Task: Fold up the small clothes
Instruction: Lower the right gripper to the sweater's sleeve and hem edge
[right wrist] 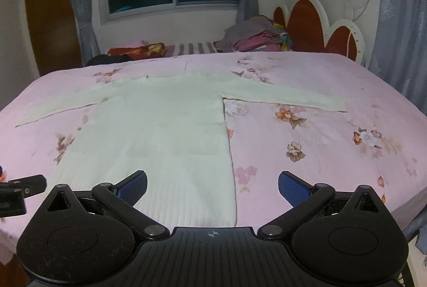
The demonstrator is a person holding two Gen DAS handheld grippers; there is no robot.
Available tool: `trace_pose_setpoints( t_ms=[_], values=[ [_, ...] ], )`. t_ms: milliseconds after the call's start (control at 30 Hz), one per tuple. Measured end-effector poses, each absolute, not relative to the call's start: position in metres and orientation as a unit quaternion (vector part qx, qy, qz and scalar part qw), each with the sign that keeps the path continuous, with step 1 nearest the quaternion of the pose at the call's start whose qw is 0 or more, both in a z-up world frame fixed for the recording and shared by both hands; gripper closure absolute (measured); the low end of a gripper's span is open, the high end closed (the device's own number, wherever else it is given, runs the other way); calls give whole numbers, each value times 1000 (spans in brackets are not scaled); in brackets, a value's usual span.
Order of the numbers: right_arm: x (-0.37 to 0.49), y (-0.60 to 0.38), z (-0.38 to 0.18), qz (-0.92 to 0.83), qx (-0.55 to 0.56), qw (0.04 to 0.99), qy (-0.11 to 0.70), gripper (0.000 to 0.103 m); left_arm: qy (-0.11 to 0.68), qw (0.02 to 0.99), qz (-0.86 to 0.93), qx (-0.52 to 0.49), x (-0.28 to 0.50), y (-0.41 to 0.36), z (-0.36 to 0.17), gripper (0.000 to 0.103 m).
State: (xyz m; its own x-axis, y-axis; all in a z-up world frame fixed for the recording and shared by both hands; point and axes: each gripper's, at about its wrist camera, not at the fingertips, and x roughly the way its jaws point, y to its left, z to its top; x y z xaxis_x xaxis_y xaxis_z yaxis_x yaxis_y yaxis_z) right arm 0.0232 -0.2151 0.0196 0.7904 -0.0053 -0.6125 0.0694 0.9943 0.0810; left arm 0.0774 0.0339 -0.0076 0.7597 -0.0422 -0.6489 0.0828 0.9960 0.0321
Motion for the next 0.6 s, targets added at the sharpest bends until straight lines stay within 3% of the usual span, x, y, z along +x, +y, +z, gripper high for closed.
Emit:
trace_pose_setpoints(
  t_ms=[600],
  values=[
    [110,-241,15,-110,68,938,321,0,343,936,-74,4,179,39,-16,0]
  ],
)
